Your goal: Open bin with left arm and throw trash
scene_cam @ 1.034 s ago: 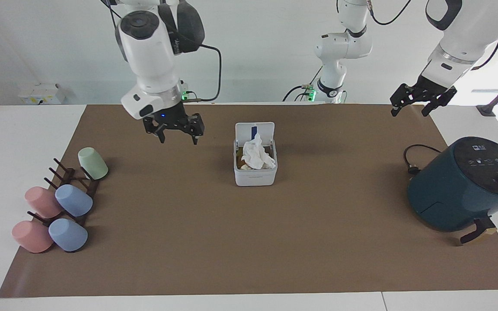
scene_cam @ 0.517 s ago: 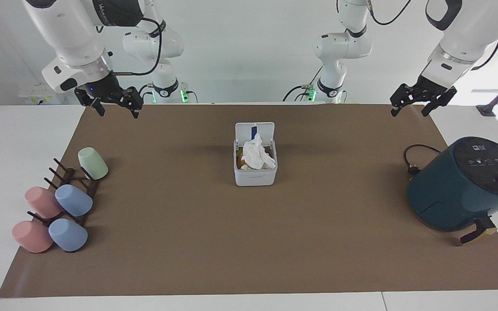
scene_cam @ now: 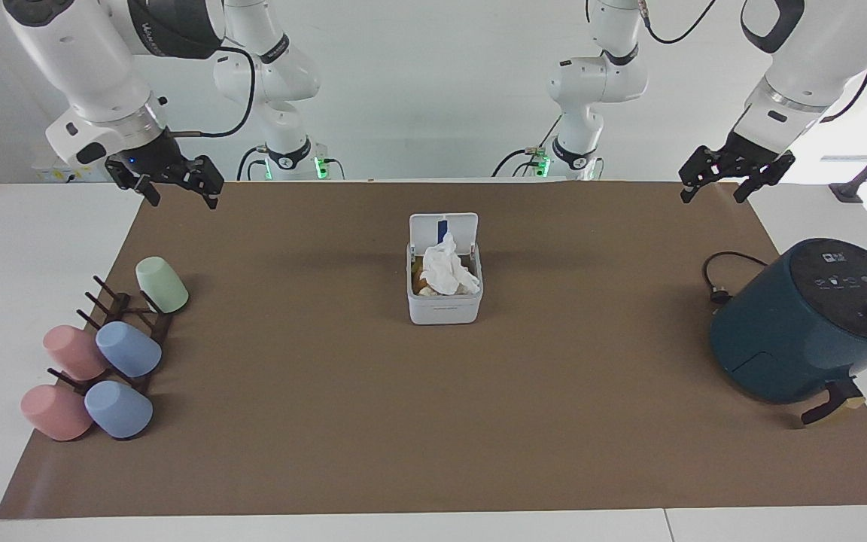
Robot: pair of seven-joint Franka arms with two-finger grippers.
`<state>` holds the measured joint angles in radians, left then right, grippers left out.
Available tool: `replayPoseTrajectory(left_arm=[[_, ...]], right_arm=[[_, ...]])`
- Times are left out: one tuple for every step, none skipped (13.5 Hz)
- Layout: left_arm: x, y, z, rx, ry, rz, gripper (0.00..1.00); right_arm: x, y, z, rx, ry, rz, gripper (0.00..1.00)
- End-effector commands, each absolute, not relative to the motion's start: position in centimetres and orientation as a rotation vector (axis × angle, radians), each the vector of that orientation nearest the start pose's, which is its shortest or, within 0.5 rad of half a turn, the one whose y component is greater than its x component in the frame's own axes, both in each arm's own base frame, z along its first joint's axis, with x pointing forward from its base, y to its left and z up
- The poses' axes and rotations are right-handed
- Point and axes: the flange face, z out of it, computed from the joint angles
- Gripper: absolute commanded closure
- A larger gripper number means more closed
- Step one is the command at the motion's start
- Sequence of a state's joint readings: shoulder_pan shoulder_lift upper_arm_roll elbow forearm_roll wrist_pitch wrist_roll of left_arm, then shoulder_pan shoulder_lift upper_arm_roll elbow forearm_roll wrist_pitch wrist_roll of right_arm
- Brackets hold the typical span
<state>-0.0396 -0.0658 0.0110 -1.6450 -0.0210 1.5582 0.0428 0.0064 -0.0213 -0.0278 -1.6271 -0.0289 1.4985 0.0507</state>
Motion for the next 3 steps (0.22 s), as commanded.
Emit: replayPoseTrajectory(left_arm=[[52.94,-1.48,62.42,-3.141,0.133,0.043,0.00],[52.94,-1.48,62.42,-3.141,0.130,0.043,0.00],[52.94,-1.48,62.35,-3.141,0.133,0.046,0.00]], right_arm=[[53.51,-1.53,60.64,-3.183,0.088,0.134,0.00],[53.55,-1.12,60.62,-3.184,0.076,0.136,0.00],[53.54,-1.02,60.61,-3.182,0.074,0.138,0.00]])
